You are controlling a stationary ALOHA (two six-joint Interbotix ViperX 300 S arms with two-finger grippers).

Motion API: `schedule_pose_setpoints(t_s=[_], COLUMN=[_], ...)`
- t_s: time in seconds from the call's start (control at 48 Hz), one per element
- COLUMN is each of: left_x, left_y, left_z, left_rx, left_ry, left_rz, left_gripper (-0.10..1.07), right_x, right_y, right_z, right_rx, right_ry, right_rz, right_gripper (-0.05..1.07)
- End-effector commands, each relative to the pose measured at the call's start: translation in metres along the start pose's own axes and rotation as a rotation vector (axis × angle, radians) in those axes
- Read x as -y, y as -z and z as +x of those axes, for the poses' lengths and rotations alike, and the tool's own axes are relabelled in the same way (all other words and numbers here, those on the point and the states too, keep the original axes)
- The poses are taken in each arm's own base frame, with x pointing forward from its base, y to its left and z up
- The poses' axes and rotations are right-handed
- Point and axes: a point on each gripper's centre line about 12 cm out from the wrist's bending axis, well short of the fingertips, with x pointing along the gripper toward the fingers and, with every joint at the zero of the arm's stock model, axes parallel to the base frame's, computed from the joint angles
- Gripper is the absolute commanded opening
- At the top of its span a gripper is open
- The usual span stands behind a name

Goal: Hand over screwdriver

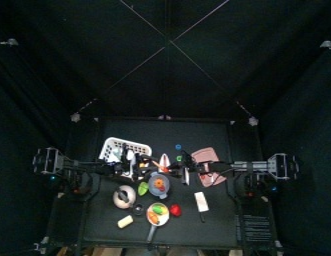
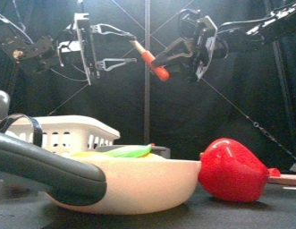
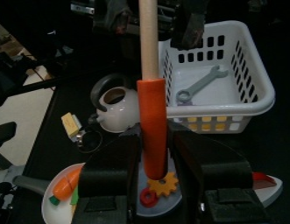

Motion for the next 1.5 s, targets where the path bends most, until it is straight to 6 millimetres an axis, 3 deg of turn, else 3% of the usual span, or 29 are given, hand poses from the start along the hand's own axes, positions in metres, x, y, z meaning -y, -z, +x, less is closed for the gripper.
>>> schedule_pose_setpoints(t_s=[0.0,0.25,0.729,1.104,1.479], left_x=[0.003,0.001,0.0,0.0,-0.001], left_y=[-0.002,0.001,0.0,0.0,-0.001], left_z=[0.012,0.019,0.017,0.013,0.008], left_rx=[0.049,0.091,0.097,0.092,0.089], left_ry=[0.039,0.052,0.038,0.035,0.029], left_rz=[0.013,0.011,0.0,-0.001,-0.001], left_gripper=[0.9,0.85,0.46,0.45,0.45], right_x=[-0.001,0.001,0.001,0.0,0.0], right_y=[-0.016,-0.014,-0.015,-0.01,-0.008], right_z=[-0.001,-0.002,-0.002,-0.002,-0.002], right_rx=[0.049,0.045,0.051,0.037,0.031], right_ry=[-0.009,-0.002,0.0,-0.006,-0.004], right_rz=[-0.007,0.002,0.016,0.005,0.003], right_gripper=[0.6,0.6,0.63,0.97,0.98])
